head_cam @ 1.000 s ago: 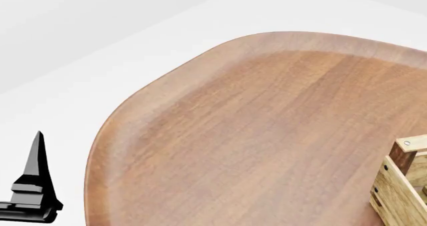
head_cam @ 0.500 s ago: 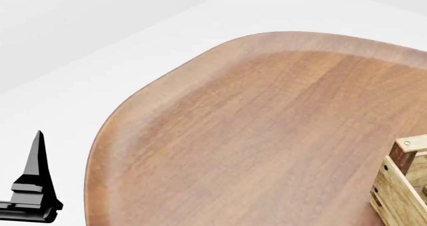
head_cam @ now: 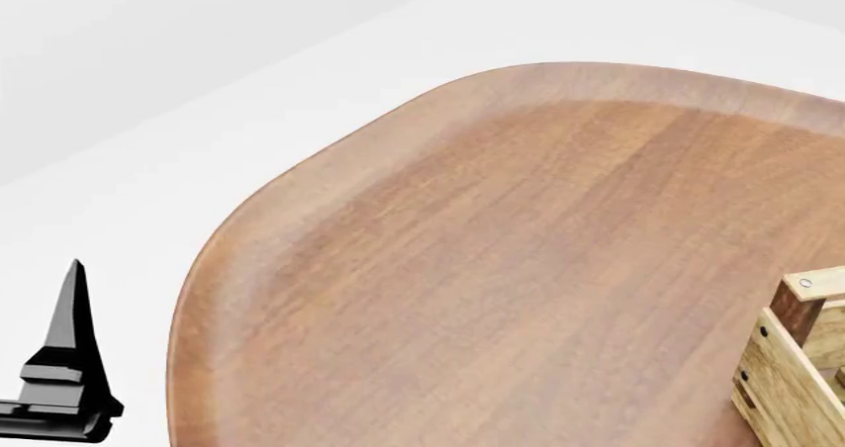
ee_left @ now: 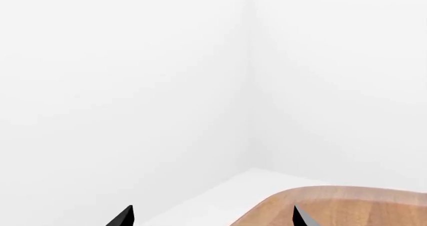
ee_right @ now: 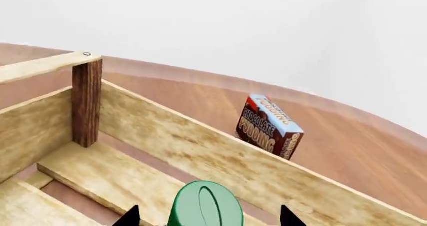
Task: Pick up the salad dressing and put it in the tray.
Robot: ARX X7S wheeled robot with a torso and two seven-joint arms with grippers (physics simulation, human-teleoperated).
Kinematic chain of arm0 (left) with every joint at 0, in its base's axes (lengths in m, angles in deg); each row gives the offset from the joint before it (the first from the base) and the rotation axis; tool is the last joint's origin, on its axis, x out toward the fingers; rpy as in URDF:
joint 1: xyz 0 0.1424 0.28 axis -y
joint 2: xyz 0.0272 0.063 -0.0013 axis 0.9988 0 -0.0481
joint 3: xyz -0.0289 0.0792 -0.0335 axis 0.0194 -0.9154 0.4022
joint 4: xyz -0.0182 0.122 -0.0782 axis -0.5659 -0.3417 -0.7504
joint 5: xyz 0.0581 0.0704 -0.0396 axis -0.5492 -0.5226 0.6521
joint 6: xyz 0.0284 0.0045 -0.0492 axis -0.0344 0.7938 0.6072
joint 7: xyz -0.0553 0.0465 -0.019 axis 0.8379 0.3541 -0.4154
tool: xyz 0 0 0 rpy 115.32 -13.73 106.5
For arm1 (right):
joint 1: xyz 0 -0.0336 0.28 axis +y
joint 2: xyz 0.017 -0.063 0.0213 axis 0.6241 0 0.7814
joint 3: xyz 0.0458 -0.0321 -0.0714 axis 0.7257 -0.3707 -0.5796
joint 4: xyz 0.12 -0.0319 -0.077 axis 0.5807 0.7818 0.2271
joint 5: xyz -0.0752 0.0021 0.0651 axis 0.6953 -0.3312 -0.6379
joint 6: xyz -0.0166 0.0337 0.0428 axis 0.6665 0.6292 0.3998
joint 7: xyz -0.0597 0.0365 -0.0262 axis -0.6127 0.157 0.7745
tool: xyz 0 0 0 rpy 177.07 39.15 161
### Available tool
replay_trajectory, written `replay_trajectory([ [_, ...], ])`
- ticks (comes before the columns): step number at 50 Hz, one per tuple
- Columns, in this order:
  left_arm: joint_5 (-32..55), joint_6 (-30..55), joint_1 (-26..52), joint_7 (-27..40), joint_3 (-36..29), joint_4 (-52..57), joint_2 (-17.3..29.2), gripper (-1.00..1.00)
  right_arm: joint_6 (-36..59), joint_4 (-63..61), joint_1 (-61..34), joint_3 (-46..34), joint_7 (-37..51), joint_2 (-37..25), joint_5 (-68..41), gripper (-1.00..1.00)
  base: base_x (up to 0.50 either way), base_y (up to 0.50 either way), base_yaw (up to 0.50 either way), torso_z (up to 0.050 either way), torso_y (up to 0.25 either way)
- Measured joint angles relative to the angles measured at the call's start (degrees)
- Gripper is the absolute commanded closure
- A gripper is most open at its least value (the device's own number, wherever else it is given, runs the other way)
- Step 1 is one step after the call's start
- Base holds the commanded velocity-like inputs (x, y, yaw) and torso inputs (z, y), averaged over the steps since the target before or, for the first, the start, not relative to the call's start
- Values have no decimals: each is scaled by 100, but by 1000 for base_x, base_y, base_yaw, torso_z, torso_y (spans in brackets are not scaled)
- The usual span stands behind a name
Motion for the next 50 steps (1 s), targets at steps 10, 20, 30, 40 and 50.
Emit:
replay_trajectory([
  [10, 28, 0, -14, 23, 18, 36, 20, -100, 958, -2538, 909, 263, -55, 156, -230, -100, 0, 0, 0, 0, 0],
  [20, 53, -103, -56, 36, 76, 92, 23, -100, 1340, -4706, 1600, 330, -31, 301, -265, -100, 0, 0, 0, 0, 0],
  [30, 66, -984, -259, -9, 573, 427, -29, -100, 907, -6651, 2249, 344, 111, 594, -121, -100, 0, 0, 0, 0, 0],
  [40, -15, -2154, -533, -128, 1066, 703, -222, -100, -170, -7934, 2902, 423, 358, 943, 192, -100, 0, 0, 0, 0, 0],
  [50, -240, -3211, -767, -230, 1391, 832, -485, -100, -1463, -8492, 3437, 525, 597, 1316, 370, -100, 0, 0, 0, 0, 0],
])
